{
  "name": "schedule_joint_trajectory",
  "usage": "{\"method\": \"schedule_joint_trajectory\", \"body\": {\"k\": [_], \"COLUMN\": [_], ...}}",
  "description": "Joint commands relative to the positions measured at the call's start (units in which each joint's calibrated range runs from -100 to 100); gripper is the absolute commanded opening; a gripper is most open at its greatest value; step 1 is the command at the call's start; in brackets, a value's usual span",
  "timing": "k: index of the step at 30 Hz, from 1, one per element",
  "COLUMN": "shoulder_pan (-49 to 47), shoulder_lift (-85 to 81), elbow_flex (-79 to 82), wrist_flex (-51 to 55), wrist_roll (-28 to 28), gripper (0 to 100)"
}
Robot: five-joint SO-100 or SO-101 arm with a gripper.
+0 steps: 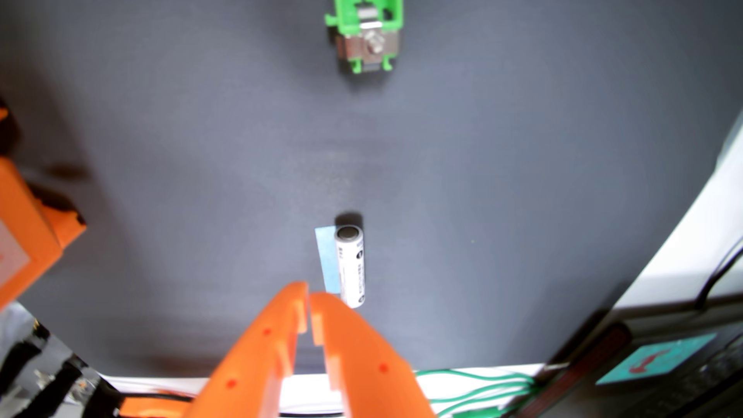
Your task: Insert Battery
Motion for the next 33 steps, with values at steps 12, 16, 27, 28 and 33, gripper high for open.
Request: {"method": "schedule_joint_trajectory", "body": {"k": [12,16,27,28,33], "shoulder_pan": [10.1,10.4,15.9,17.1,21.5], "shoulder_lift": [3.4,3.9,4.0,4.0,4.0], "elbow_flex": [-5.1,-4.6,0.6,0.7,0.7], "wrist_flex": [2.6,2.1,-7.1,-7.9,-11.0], "wrist_roll": [10.8,12.5,16.8,17.2,18.1], "gripper": [2,2,2,2,2]}}
